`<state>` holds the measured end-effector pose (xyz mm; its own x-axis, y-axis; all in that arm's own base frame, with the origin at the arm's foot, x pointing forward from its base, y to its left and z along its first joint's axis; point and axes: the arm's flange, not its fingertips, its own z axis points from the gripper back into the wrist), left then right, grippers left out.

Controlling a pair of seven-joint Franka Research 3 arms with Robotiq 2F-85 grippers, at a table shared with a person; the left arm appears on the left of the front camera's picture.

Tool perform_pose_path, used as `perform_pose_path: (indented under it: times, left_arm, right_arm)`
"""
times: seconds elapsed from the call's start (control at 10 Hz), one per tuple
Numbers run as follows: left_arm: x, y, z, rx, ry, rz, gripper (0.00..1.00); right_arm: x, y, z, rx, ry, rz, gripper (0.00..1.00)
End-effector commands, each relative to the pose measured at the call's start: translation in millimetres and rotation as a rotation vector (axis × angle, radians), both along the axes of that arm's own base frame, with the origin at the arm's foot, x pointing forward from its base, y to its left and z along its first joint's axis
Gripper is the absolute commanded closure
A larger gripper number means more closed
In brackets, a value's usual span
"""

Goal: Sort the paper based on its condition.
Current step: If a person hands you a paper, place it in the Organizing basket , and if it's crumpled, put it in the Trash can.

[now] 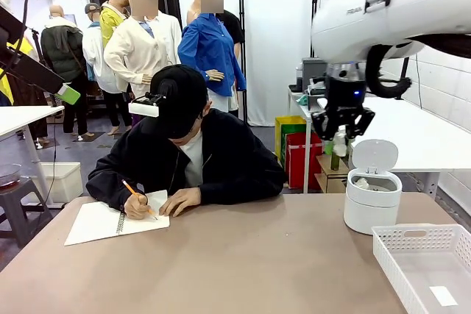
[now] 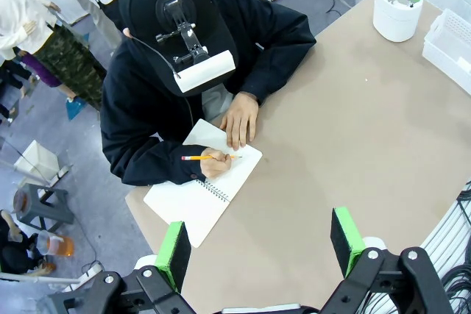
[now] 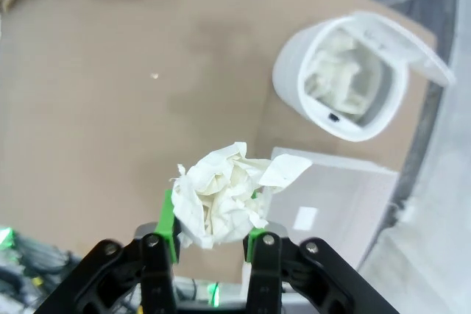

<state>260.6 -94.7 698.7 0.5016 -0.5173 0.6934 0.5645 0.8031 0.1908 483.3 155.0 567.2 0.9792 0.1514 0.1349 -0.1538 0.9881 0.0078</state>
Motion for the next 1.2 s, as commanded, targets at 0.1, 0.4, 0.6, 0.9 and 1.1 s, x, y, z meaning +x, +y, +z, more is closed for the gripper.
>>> perform_pose_path:
  times: [0.1, 0.4, 0.6, 0.9, 1.1]
  left_arm:
    - [0, 0, 0, 0.0, -0.001, 0.001, 0.0]
    - [0, 0, 0, 0.0, -0.001, 0.001, 0.0]
    - [0, 0, 0, 0.0, -0.001, 0.001, 0.0]
    - [0, 0, 0, 0.0, -0.001, 0.001, 0.0]
    - [0, 0, 0, 0.0, -0.001, 0.001, 0.0]
  right_arm:
    - [24, -44, -15, 0.004, 0.022, -0.098, 0.6]
    - [54, -81, -32, -0.05, 0.004, -0.146, 0.6]
    - [77, -100, -48, -0.099, -0.001, -0.156, 0.6]
    - [95, -111, -68, -0.082, 0.019, -0.148, 0.6]
    - [85, -101, -71, 0.013, 0.031, -0.093, 0.6]
